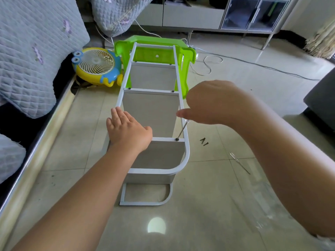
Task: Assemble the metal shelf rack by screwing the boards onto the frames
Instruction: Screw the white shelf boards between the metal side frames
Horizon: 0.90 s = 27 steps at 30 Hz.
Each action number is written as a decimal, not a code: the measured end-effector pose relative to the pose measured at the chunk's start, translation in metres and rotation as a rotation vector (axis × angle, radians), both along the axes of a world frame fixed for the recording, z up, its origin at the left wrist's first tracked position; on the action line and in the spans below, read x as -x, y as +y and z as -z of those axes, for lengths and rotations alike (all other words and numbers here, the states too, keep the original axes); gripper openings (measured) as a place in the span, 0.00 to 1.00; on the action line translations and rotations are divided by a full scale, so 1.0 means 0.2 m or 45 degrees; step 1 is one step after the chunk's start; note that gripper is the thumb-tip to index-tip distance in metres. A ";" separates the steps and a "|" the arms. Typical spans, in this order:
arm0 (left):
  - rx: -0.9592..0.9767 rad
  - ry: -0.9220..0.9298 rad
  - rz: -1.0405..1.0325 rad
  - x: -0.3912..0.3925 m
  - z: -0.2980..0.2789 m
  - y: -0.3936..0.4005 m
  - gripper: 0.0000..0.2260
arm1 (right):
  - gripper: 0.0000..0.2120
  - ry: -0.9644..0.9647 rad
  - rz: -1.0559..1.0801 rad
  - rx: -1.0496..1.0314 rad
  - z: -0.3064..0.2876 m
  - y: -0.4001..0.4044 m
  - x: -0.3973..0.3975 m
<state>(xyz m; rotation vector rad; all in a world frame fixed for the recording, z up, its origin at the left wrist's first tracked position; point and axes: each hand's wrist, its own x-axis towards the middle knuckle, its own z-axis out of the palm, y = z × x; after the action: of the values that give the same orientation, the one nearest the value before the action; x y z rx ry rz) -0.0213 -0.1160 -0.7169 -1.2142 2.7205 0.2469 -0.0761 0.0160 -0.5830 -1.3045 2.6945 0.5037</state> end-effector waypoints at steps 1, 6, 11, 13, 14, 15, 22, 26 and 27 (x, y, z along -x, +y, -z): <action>-0.001 0.001 0.002 0.00 0.00 0.00 0.33 | 0.20 -0.009 -0.019 -0.005 0.01 0.01 -0.01; 0.000 -0.002 -0.004 0.01 -0.01 0.01 0.33 | 0.04 0.023 -0.190 -0.038 0.00 0.02 -0.03; 0.010 -0.023 0.007 0.00 0.00 0.01 0.33 | 0.15 0.034 -0.169 -0.130 -0.01 0.01 0.00; 0.015 -0.021 0.017 0.00 0.00 0.01 0.33 | 0.18 -0.013 -0.099 -0.167 -0.01 0.02 0.03; 0.018 -0.017 0.020 0.00 0.00 0.01 0.33 | 0.19 -0.025 -0.082 -0.188 -0.01 0.03 0.04; 0.019 -0.011 0.018 0.00 0.01 0.01 0.33 | 0.19 -0.039 -0.091 -0.188 -0.01 0.04 0.04; 0.015 0.085 0.069 -0.01 0.00 0.03 0.29 | 0.04 0.051 -0.602 -0.277 -0.01 -0.04 -0.01; 0.071 0.196 0.539 -0.05 0.03 0.00 0.25 | 0.10 0.194 -0.712 -0.369 0.00 -0.07 0.01; 0.017 0.205 0.684 -0.07 0.03 -0.01 0.28 | 0.11 0.176 -0.706 -0.367 0.00 -0.06 0.01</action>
<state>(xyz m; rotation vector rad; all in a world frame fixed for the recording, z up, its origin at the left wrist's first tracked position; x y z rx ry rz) -0.0070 -0.1182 -0.7225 -0.4422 3.0579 0.2641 -0.0771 0.0030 -0.5837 -1.9725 2.2055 1.0213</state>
